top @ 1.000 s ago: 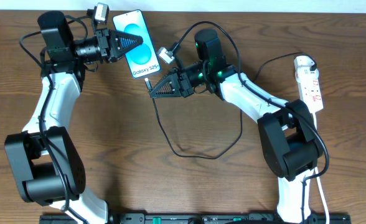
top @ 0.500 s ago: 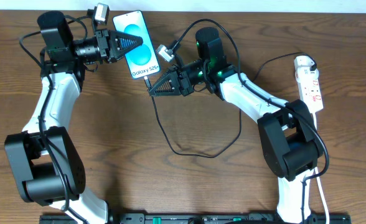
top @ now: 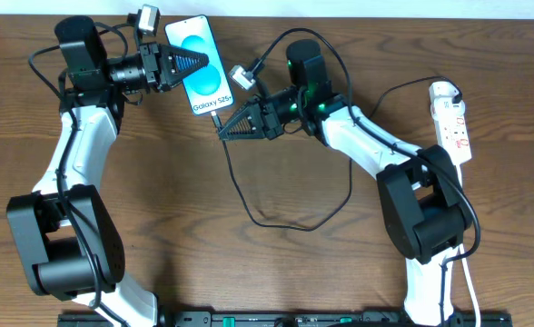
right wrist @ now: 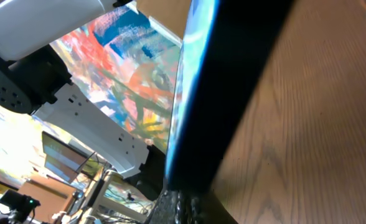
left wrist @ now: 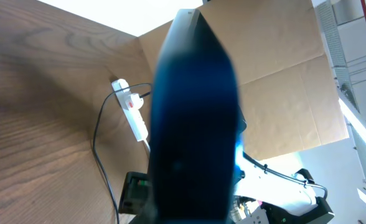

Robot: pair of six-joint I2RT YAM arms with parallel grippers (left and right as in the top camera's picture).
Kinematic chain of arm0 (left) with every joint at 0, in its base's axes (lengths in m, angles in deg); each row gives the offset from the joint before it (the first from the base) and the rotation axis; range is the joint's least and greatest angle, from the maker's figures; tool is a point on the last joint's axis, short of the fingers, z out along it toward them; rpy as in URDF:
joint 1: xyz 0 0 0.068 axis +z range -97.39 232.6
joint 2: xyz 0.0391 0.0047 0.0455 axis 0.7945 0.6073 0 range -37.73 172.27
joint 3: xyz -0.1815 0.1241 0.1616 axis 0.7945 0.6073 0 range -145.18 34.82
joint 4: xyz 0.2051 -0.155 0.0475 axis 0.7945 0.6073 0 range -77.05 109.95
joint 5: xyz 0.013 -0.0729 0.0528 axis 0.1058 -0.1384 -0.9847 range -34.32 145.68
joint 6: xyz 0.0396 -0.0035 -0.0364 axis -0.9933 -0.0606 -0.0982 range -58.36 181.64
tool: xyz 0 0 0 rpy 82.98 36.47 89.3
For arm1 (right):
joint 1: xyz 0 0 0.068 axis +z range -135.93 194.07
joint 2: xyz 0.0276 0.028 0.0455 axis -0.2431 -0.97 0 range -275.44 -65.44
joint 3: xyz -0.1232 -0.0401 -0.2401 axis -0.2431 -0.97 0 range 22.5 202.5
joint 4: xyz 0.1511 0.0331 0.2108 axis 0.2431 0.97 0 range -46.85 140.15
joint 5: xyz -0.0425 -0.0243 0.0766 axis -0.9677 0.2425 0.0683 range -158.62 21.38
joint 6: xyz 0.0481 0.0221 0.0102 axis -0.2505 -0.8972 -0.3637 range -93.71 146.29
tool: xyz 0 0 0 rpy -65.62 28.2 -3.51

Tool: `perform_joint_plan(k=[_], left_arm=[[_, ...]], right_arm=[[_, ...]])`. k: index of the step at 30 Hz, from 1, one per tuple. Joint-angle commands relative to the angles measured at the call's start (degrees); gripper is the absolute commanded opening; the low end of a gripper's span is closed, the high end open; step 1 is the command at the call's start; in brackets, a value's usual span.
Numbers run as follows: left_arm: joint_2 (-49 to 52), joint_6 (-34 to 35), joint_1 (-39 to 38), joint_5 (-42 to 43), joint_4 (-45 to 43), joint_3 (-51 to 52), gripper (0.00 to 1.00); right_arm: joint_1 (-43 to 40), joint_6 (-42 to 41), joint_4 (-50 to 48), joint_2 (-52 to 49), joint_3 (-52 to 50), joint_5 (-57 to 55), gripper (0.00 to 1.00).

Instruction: Plug charger to phone and switch on socket

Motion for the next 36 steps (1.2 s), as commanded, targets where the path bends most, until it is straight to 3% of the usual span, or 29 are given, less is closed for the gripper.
perform_joint_plan(k=[1, 22, 36], left_arm=[[-1.14, -1.44, -0.07, 1.84, -0.28, -0.28, 0.08], [-1.14, -1.44, -0.07, 1.84, -0.28, -0.28, 0.07], [-1.14, -1.44, -0.07, 1.84, -0.26, -0.26, 0.07]], right_arm=[[-1.51, -0.61, 0.04, 1.09, -0.02, 0.31, 0.01], [-0.42, -0.63, -0.26, 1.07, -0.02, -0.81, 0.01], [0.52, -6.84, -8.81, 1.07, -0.02, -2.25, 0.01]])
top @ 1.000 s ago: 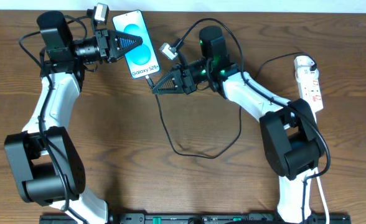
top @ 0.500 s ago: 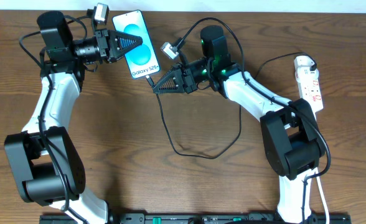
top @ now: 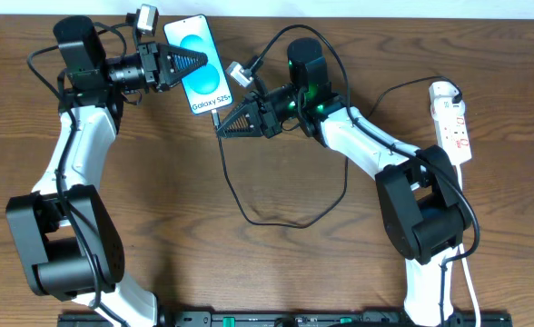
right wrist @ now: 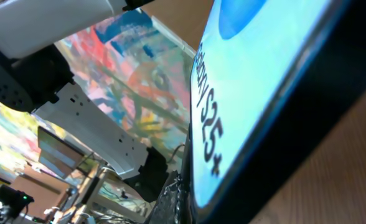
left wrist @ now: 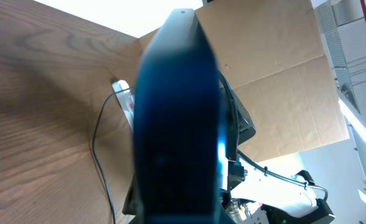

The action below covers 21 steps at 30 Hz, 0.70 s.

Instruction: Plug charger to phone and switch on socket

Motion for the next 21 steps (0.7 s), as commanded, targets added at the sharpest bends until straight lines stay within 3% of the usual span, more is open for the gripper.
perform_joint_plan(k=[1, 21], left_arm=[[-1.14, -1.46, -0.13, 1.88, -0.15, -0.26, 0.08], [-1.14, -1.44, -0.13, 1.88, -0.15, 0.50, 0.07]], right_arm=[[-0.22, -1.44, -0.68, 1.09, 0.15, -2.03, 0.01], [-2.16, -2.29, -1.29, 1.09, 0.15, -3.82, 0.01]])
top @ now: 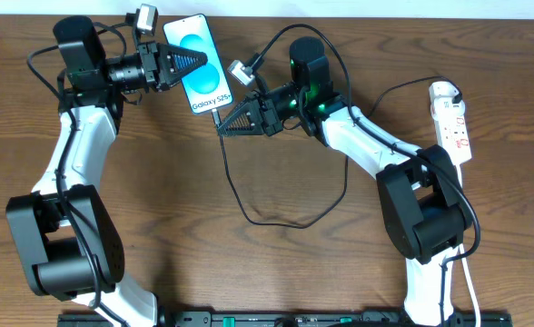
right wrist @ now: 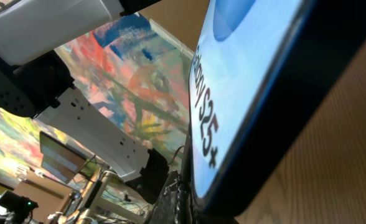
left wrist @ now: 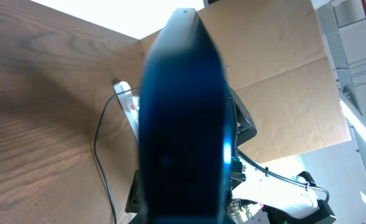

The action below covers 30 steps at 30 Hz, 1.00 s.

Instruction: Plug charger to phone and switch on socket

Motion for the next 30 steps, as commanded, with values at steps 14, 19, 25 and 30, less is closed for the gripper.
perform_joint_plan(k=[14, 19, 25, 30], left_arm=[[-1.14, -1.44, -0.13, 2.34, -0.11, 0.55, 0.08], [-1.14, -1.44, -0.33, 2.34, -0.11, 0.55, 0.08], [-1.14, -1.44, -0.35, 2.34, -0.13, 0.55, 0.07], [-1.14, -1.44, -0.33, 2.32, -0.15, 0.55, 0.08]], right_arm=[[-2.71, -4.61, -5.90, 1.09, 0.17, -4.74, 0.01], [-2.67, -4.61, -5.90, 1.09, 0.17, -4.72, 0.01], [-2.69, -4.57, -5.88, 1.09, 0.17, -3.08, 0.15], [-2.80, -4.44, -5.86, 1.09, 0.15, 0.83, 0.43]])
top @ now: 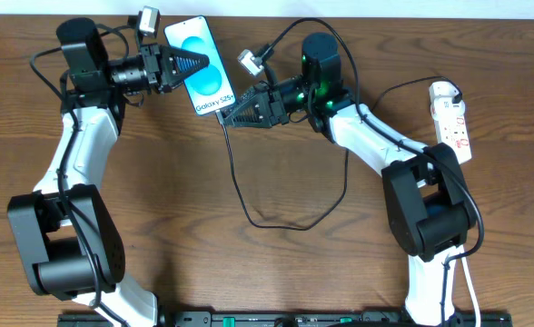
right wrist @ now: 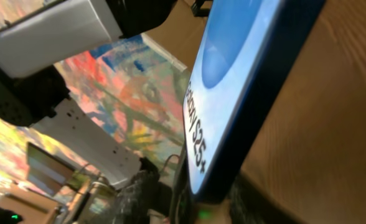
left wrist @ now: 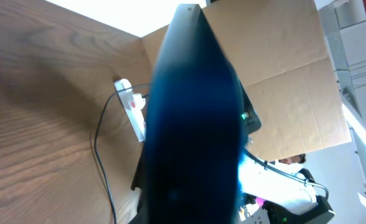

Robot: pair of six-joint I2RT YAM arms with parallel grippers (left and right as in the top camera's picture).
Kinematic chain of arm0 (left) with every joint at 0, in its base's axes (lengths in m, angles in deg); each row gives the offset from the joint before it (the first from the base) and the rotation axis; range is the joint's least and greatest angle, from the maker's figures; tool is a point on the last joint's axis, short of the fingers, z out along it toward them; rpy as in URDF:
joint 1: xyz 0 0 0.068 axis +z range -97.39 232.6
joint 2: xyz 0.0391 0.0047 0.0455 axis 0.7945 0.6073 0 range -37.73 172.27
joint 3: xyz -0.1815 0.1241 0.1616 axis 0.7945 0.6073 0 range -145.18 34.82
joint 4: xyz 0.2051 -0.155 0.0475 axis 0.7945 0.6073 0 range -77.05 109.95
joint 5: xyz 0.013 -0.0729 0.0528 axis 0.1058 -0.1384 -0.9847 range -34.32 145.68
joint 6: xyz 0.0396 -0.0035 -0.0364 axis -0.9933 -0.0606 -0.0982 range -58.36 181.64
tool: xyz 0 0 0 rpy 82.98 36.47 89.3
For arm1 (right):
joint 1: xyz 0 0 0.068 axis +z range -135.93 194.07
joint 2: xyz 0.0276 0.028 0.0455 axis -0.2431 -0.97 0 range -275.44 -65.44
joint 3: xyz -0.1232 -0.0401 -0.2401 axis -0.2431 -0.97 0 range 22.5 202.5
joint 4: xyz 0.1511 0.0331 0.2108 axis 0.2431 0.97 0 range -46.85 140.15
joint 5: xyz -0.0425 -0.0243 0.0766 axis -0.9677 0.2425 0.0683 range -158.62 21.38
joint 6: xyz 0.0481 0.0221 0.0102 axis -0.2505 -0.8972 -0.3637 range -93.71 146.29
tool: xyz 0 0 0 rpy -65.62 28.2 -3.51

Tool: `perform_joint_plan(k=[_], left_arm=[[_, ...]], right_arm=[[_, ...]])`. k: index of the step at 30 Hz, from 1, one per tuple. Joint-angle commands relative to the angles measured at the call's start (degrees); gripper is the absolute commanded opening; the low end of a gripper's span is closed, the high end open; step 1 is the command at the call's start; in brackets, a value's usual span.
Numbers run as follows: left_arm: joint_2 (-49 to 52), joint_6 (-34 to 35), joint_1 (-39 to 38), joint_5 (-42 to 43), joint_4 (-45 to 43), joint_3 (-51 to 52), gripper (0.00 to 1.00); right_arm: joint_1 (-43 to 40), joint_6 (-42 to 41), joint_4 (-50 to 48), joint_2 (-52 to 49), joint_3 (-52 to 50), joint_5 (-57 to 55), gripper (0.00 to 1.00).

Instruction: Plug charger to phone and switch on socket

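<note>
In the overhead view my left gripper (top: pixel 203 62) is shut on the phone (top: pixel 203 65), a lit blue screen reading Galaxy S25+, held up at the back left. The phone (left wrist: pixel 195 124) fills the left wrist view as a dark slab. My right gripper (top: pixel 227 119) is shut at the phone's lower end, where the black charger cable (top: pixel 249 216) starts. The plug itself is hidden. In the right wrist view the phone (right wrist: pixel 233 81) has its lower end down between my fingers (right wrist: pixel 139 199). The white socket strip (top: pixel 452 120) lies at the far right.
The cable loops across the middle of the wooden table (top: pixel 176 227) and runs up behind the right arm toward the strip. The strip (left wrist: pixel 128 106) and cable (left wrist: pixel 99 162) also show in the left wrist view. A cardboard wall (left wrist: pixel 282 93) stands behind the table.
My right gripper has shifted slightly up and right, closer against the phone's lower end, and its wrist sits further back. The phone has nudged a little to the right. The left grip is unchanged.
The left gripper held the phone up at the back left at every moment. The right gripper, holding the cable's end, stood just below the phone's lower edge, then edged closer. Now the phone's lower end lies between its fingers. The strip has not moved.
</note>
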Motion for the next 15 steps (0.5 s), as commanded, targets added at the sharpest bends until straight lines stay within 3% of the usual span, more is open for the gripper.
perform_joint_plan(k=[1, 8, 15], left_arm=[[-1.14, -1.42, -0.02, 2.60, -0.28, -0.31, 0.07], [-1.14, -1.44, 0.11, 2.60, -0.28, -0.31, 0.07], [-1.14, -3.61, 1.05, 2.60, -0.24, -0.20, 0.07]], right_arm=[[-0.39, 0.48, -0.13, 1.07, 0.52, 2.23, 0.45], [-0.44, 0.50, 0.07, 1.07, 0.42, 2.29, 0.54], [-1.18, 4.35, 4.37, 1.07, 0.35, 0.48, 0.71]])
